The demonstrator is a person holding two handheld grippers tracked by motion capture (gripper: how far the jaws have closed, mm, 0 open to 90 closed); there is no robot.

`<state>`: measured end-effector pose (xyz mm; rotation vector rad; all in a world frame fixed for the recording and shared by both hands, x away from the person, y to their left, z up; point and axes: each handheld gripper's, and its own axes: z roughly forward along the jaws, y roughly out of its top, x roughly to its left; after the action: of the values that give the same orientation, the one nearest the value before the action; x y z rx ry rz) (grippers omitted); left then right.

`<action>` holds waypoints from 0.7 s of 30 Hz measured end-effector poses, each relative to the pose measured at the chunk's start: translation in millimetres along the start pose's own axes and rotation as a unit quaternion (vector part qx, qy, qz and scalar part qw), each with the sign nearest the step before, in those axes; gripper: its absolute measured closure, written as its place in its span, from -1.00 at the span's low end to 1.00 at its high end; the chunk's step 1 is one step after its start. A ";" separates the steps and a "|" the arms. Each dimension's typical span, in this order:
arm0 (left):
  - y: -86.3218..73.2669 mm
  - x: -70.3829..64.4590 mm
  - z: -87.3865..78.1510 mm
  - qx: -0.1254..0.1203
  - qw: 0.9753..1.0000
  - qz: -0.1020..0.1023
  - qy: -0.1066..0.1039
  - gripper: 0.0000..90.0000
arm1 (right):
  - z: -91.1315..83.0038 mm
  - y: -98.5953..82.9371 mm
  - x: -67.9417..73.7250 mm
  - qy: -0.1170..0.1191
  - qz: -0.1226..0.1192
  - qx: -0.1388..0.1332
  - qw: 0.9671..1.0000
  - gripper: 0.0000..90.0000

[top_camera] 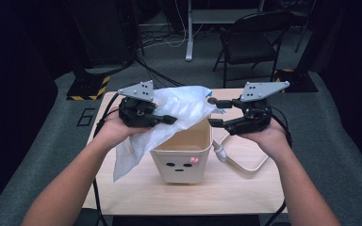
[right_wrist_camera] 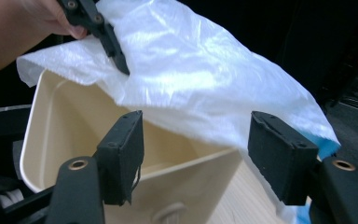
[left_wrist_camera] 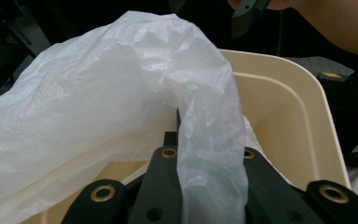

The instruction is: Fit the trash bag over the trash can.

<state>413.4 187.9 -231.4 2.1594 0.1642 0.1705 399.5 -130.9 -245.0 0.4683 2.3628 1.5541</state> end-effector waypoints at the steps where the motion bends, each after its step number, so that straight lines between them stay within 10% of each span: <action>1: 0.2 -0.6 0.7 0.001 1.000 0.002 -0.002 0.94 | 2.8 2.1 0.2 0.001 0.002 0.000 1.000 -0.26; 21: -4.6 3.8 7.1 0.004 0.999 0.001 -0.054 0.94 | 50.5 18.7 -1.6 0.038 -0.028 0.040 0.998 -0.42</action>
<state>418.2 185.4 -239.0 2.1698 0.1021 0.0546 423.3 -82.6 -247.2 0.3627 2.4810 1.4836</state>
